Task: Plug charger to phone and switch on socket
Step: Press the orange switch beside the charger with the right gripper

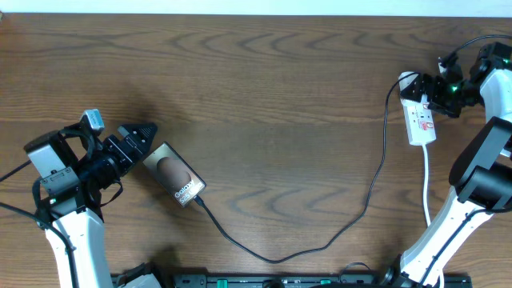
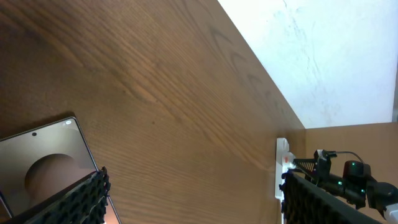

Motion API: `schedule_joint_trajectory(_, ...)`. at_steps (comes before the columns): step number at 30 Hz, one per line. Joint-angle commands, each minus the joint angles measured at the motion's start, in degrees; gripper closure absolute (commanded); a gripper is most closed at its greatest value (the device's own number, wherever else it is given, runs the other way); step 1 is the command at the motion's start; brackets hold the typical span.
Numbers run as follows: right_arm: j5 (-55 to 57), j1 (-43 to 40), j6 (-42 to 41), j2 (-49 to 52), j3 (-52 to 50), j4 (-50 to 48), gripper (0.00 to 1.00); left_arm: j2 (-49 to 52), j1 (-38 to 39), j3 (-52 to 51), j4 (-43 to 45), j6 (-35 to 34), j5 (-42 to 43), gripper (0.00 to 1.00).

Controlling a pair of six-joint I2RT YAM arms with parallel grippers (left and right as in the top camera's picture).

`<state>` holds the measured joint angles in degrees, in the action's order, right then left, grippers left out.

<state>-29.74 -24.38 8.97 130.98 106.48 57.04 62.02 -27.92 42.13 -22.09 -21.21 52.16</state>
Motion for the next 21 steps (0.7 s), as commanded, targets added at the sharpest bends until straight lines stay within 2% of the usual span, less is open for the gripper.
schedule_joint_trajectory(1,-11.50,3.08,-2.05,1.31,-0.48,0.50,0.01,-0.28,-0.02,0.20,-0.13,-0.46,-0.35,0.14)
schedule_joint_trajectory(13,-10.38,3.10,-4.31,1.31,-0.48,1.66,0.01,-0.28,-0.02,0.20,-0.13,-0.46,-0.76,0.14)
schedule_joint_trajectory(17,4.35,2.99,-10.95,1.25,-0.46,1.99,0.04,-0.28,-0.02,0.20,-0.20,-0.46,-0.76,0.14)
schedule_joint_trajectory(21,18.34,2.25,-14.73,0.20,-0.39,4.46,0.01,-0.28,-0.02,0.20,-0.63,-0.46,-0.76,0.14)
